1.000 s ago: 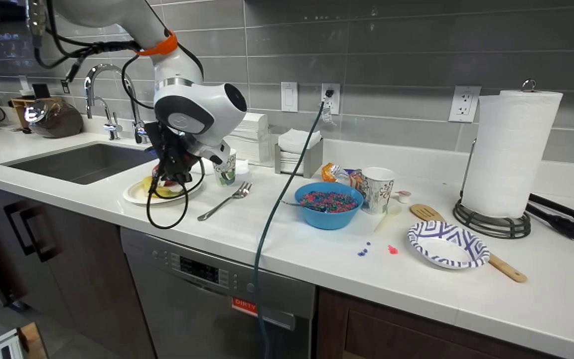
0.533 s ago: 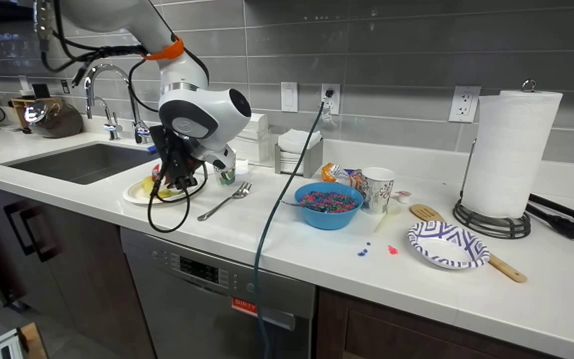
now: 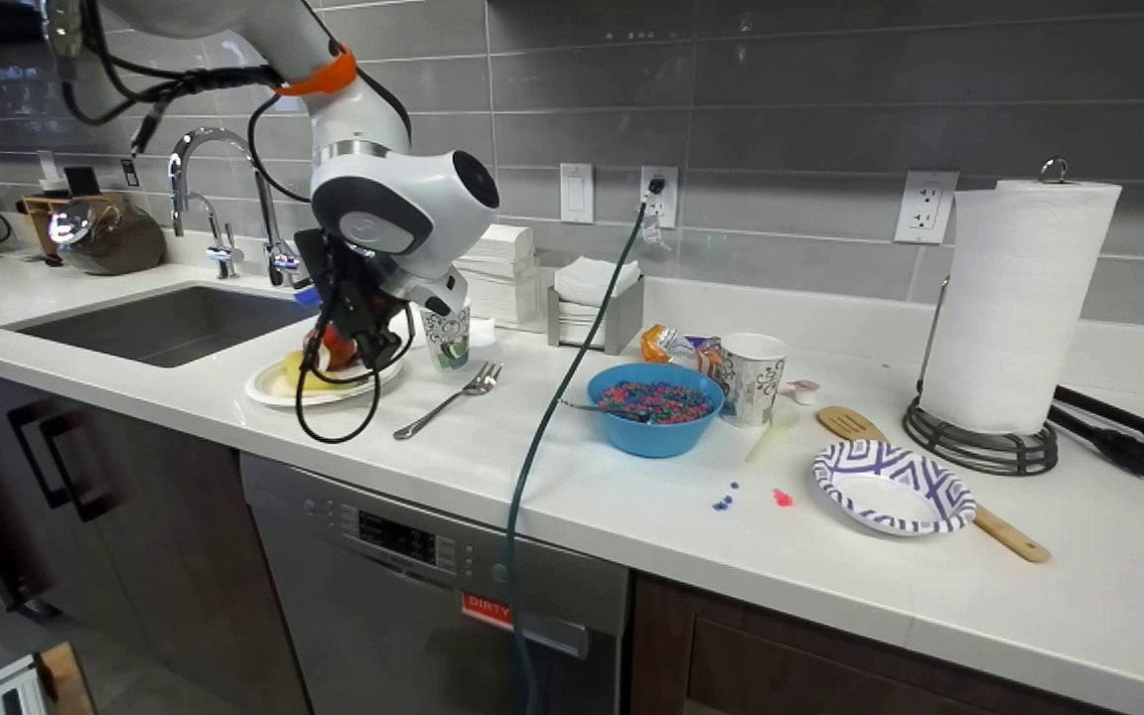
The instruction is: Remove the plastic knife from the paper cup and put it on the white plate on the left
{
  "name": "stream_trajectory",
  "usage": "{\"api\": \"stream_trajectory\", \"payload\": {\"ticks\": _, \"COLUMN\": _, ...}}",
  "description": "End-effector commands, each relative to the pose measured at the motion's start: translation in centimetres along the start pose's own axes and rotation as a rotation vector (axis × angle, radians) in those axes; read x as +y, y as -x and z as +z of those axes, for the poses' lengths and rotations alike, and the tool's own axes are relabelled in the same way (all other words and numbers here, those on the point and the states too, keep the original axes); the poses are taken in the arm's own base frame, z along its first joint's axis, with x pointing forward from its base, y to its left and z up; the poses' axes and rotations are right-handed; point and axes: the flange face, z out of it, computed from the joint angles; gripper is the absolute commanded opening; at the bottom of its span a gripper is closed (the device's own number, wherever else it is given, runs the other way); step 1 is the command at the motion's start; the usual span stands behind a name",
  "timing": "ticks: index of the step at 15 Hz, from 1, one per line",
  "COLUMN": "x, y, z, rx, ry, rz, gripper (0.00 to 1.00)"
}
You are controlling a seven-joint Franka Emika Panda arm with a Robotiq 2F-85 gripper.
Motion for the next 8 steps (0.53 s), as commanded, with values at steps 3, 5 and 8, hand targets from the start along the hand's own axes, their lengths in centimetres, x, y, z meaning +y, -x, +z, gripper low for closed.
{"api": "stream_trajectory", "payload": {"ticks": 3, "x": -4.5, "y": 3.6, "z": -4.1, "rx": 0.092, "ry": 0.146, "rz": -0.088, "gripper": 1.0}}
{"api": "stream_trajectory", "payload": {"ticks": 5, "x": -6.4, "y": 6.1, "z": -6.6, "rx": 0.092, "ry": 0.244, "rz": -0.137, "gripper": 1.0}}
{"api": "stream_trajectory", "payload": {"ticks": 8, "x": -9.8, "y": 9.7, "z": -10.7, "rx": 0.099, "ry": 0.402, "rz": -0.233, "gripper": 1.0}}
